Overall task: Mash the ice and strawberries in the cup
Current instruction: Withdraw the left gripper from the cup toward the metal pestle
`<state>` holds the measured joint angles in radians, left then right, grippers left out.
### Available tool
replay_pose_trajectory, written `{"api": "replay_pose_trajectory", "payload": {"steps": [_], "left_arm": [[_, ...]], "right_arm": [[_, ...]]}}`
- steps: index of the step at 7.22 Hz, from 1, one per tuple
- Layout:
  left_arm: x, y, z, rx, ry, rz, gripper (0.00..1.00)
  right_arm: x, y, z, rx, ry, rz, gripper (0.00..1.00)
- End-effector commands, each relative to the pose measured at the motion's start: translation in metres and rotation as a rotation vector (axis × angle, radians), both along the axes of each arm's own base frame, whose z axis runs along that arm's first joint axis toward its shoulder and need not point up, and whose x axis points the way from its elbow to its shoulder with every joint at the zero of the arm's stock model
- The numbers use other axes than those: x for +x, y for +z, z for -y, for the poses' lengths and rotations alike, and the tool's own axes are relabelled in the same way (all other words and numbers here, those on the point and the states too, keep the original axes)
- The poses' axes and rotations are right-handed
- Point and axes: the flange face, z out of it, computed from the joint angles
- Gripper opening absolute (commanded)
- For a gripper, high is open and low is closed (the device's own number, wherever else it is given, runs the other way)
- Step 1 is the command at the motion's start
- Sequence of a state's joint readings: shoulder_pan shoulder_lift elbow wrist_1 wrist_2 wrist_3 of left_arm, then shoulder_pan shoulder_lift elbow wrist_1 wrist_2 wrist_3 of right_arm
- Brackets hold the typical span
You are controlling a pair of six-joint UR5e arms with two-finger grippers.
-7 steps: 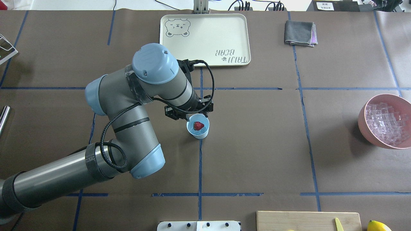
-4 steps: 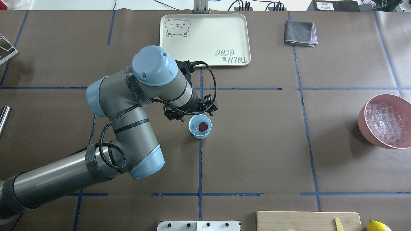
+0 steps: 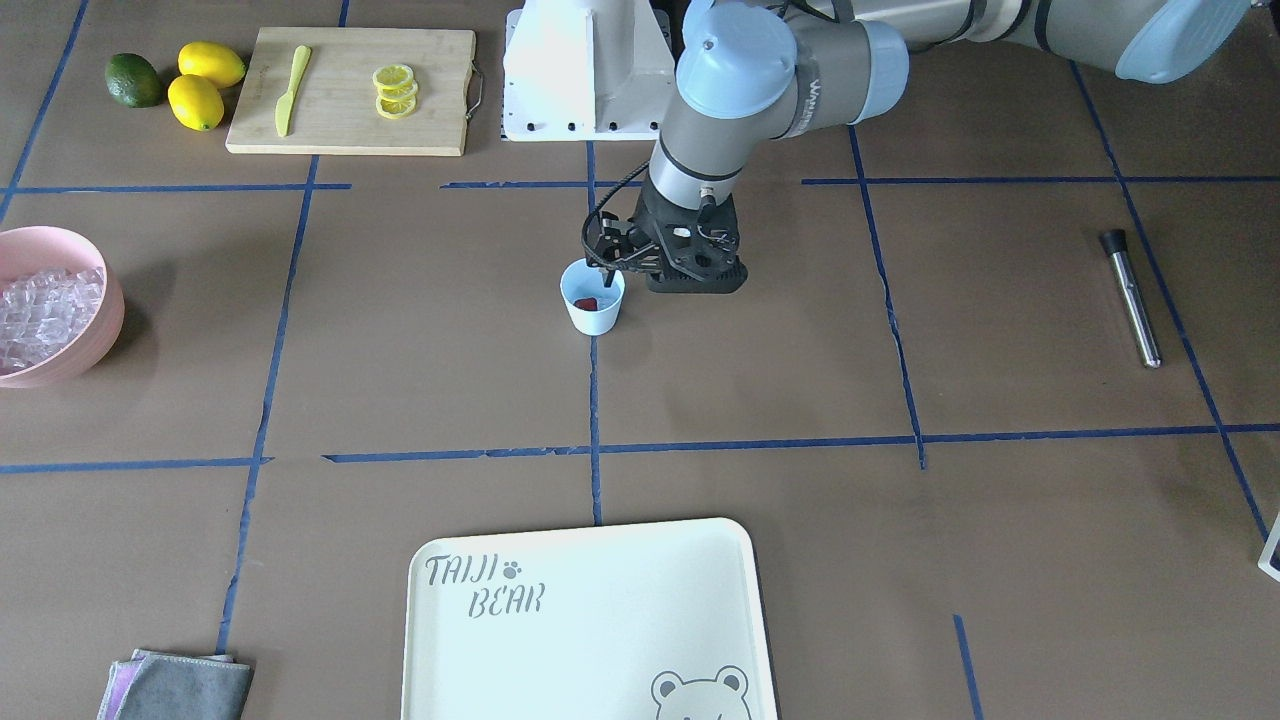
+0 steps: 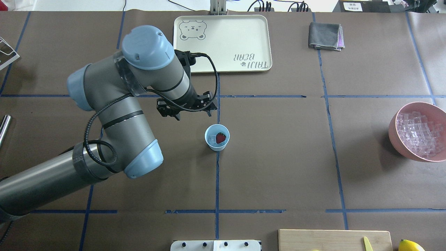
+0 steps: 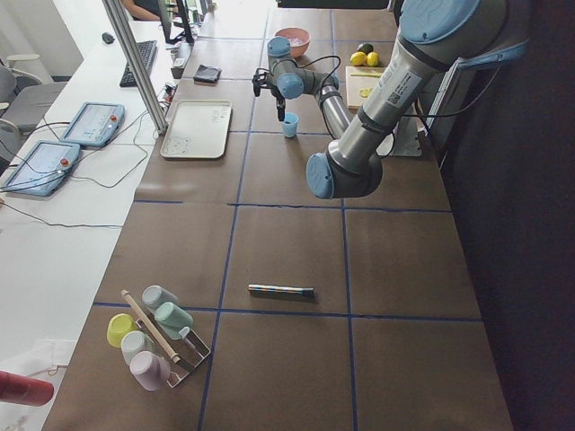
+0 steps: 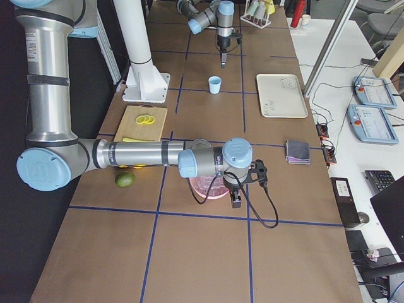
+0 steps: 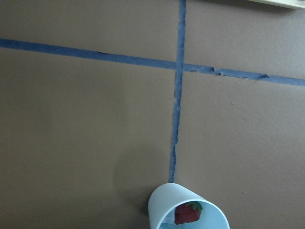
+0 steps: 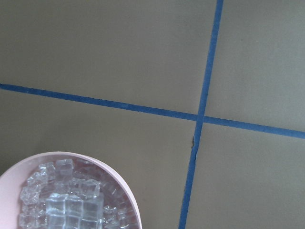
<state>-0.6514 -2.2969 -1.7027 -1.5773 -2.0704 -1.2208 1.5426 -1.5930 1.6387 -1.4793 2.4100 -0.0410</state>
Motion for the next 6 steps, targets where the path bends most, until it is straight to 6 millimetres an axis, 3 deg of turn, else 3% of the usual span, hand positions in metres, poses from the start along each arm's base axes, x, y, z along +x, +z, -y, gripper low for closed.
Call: {"api": "replay_pose_trajectory", "payload": {"steps": [1,2,3,6], "left_arm": [[-0.065,0.057,0.010,0.062,0.040,0.040,1.00],[-0.099,0.077,0.028,0.041,0.059,0.066,1.00],[-0.128,0.094,0.032,0.087,0.095,0.106,1.00],[-0.250,0.220,0.027,0.184,0.179,0.224,1.00]], "right_arm": [[0.031,0.020,-0.006,0.016,0.010,-0.029,0.99],[0.041,0.023,-0.011,0.008,0.031,-0.022,1.00],[0.049,0.029,-0.020,-0.004,0.049,-0.015,1.00],[0.050,0.036,-0.027,-0.026,0.060,-0.015,1.00]]}}
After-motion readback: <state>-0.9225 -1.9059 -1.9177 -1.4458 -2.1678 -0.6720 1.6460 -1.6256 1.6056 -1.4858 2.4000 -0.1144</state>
